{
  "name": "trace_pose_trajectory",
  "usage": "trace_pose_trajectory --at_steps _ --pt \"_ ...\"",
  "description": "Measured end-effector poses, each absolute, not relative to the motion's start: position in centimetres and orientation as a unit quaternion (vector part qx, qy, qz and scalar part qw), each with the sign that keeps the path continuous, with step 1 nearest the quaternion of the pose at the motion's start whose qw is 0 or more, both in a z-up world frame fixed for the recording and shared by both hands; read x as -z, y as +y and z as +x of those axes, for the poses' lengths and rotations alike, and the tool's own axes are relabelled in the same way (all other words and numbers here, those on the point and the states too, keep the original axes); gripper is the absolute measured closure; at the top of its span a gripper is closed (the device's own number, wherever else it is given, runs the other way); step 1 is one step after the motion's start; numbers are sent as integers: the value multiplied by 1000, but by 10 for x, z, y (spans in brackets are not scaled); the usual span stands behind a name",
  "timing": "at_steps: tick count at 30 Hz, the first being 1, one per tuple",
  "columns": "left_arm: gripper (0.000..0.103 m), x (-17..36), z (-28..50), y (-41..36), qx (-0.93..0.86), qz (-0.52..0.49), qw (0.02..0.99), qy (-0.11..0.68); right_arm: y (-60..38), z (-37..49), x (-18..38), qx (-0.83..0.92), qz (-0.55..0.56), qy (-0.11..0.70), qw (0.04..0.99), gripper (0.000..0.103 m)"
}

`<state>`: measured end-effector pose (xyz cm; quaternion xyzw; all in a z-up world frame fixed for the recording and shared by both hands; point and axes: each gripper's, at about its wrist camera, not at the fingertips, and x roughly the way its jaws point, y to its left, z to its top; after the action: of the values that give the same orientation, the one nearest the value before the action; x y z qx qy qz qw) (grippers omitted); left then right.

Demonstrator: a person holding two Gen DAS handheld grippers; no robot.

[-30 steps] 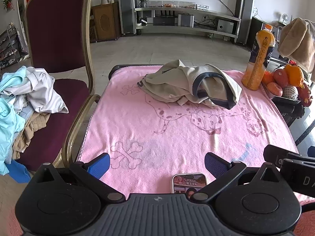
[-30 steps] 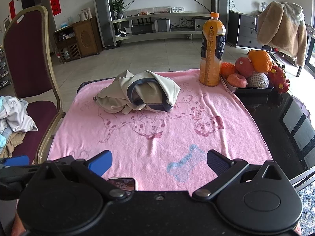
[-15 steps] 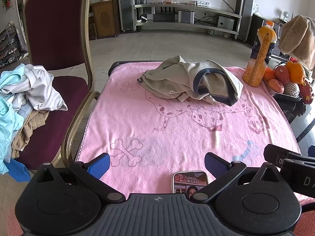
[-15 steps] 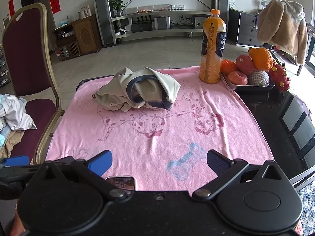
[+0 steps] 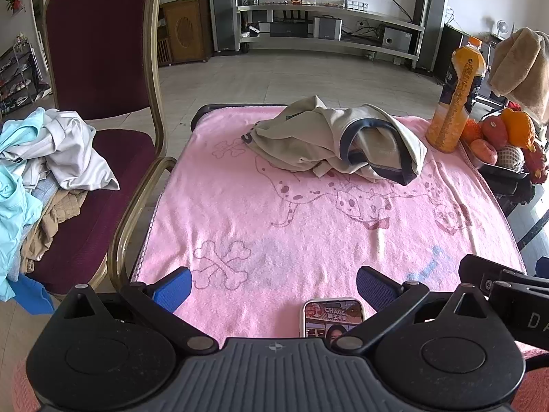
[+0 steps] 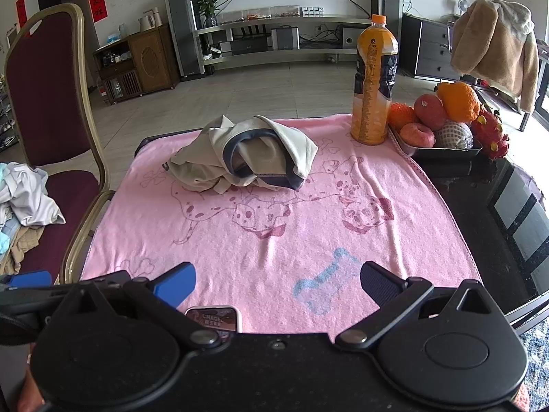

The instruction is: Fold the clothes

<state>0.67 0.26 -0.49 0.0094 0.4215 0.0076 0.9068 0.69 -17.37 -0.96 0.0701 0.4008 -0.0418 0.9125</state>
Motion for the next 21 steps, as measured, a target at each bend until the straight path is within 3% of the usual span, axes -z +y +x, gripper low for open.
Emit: trace_pose_trajectory --at_steps 21 --pt "1 6 9 3 -8 10 905 424 -174 9 11 41 71 403 912 0"
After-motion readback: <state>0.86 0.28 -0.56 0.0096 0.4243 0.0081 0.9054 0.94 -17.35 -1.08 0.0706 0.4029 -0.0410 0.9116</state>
